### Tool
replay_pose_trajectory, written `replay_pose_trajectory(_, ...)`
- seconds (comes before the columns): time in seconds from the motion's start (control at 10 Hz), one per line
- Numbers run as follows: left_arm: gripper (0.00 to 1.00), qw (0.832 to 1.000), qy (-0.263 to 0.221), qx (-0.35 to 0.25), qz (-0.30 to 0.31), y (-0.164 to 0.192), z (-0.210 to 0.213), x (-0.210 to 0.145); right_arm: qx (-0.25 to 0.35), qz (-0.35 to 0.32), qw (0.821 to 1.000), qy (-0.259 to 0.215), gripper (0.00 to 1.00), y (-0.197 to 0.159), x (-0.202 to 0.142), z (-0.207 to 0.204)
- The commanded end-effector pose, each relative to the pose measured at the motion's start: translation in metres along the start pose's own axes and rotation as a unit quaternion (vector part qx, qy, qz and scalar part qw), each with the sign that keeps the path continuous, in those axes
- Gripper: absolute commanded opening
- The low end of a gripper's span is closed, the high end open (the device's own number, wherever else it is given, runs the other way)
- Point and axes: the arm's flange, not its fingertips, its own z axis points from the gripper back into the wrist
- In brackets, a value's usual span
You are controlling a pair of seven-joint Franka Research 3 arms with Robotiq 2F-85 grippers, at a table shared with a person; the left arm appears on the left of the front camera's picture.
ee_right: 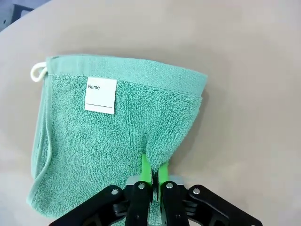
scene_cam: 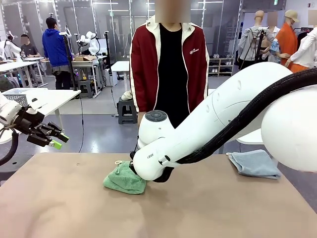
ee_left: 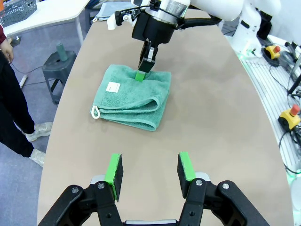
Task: Fold the towels and place them in the basket.
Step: Stack the folded Towel with hook on the right side of the table.
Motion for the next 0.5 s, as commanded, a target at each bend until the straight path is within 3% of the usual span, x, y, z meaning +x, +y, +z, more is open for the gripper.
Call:
replay_pose_trajectory(0.0,0.61,1.000,0.003,-0.003,-0.002,0.000,0.000,0.000,-0.001,-0.007,1.000,-0.001,0.00,0.000,0.000,0.000)
replay_pose_trajectory(0.1,0.61,1.000,0.003,-0.003,-0.002,0.000,0.000,0.000,0.000,0.000,1.000,0.000,0.07,0.000,0.000,0.000)
replay_pose_trajectory(0.2,0.61,1.000,0.003,-0.003,-0.002,0.000,0.000,0.000,0.006,0.054,0.998,-0.044,0.06,-0.016,0.009,0.006)
replay_pose_trajectory(0.4,0.61,1.000,0.003,-0.003,-0.002,0.000,0.000,0.000,-0.015,0.114,0.991,-0.071,0.06,-0.049,0.034,0.031)
